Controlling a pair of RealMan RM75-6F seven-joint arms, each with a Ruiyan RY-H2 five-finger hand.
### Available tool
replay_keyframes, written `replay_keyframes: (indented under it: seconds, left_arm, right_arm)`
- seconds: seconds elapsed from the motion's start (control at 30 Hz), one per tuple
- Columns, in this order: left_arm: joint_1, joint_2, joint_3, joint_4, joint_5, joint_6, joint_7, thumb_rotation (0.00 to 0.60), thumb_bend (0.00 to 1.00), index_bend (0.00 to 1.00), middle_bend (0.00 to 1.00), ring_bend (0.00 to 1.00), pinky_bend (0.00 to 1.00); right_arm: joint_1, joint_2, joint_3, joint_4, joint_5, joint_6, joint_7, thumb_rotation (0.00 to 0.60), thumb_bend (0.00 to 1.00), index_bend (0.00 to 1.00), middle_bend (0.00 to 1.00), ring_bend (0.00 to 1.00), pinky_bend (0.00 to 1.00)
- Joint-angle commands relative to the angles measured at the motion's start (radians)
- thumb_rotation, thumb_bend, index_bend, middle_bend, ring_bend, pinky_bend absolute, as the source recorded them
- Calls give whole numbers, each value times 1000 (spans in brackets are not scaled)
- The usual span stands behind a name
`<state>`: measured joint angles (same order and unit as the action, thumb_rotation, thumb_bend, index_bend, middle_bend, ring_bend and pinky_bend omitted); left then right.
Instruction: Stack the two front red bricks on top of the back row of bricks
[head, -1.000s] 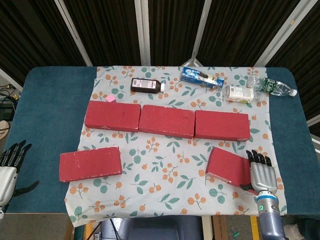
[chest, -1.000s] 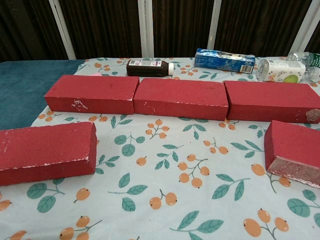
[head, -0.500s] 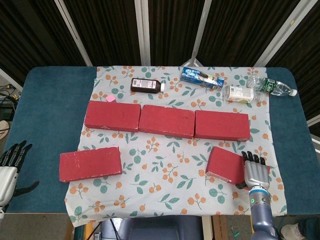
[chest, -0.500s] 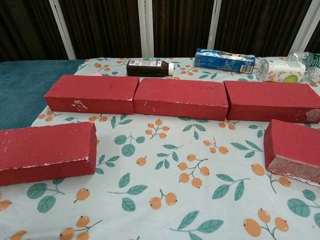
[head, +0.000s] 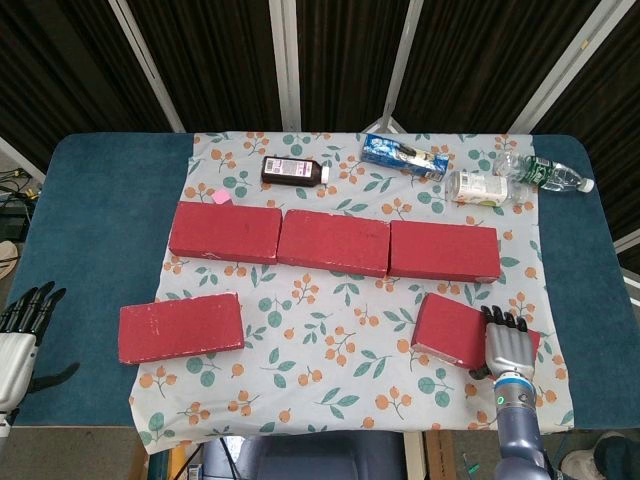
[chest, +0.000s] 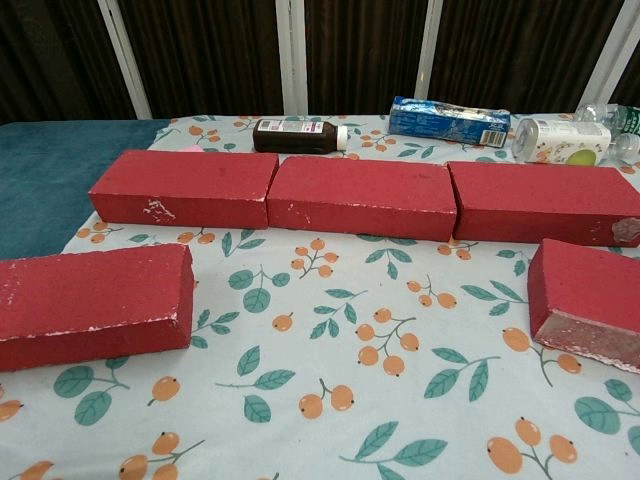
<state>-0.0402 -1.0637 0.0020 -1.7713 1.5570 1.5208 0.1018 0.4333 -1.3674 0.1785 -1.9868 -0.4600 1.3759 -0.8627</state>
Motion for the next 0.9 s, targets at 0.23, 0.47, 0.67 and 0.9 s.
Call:
replay_keyframes:
  seconds: [0.23, 0.47, 0.67, 0.9]
  left_arm:
    - [0, 1, -1, 1, -1, 1, -4, 600, 0, 41, 0, 0, 123]
    - [1, 2, -1, 2, -1, 3, -8, 600, 0, 43, 0, 0, 123]
    - [1, 3, 0, 2, 0, 0, -9, 600, 0, 45, 0, 0, 122]
    - [1, 3, -1, 3, -2, 2, -11, 600, 0, 46, 0, 0, 123]
  right_arm:
    - [31, -30, -15, 13, 10, 32, -19, 600, 154, 1, 171, 1, 0]
    - [51, -43, -23, 21, 42, 39, -34, 600, 154, 175, 382, 148, 0]
    - [59, -50, -29, 23, 45, 60, -40, 600, 153, 253, 441, 213, 0]
    - [65, 27, -7, -72, 10, 96, -29, 600, 153, 273, 442, 214, 0]
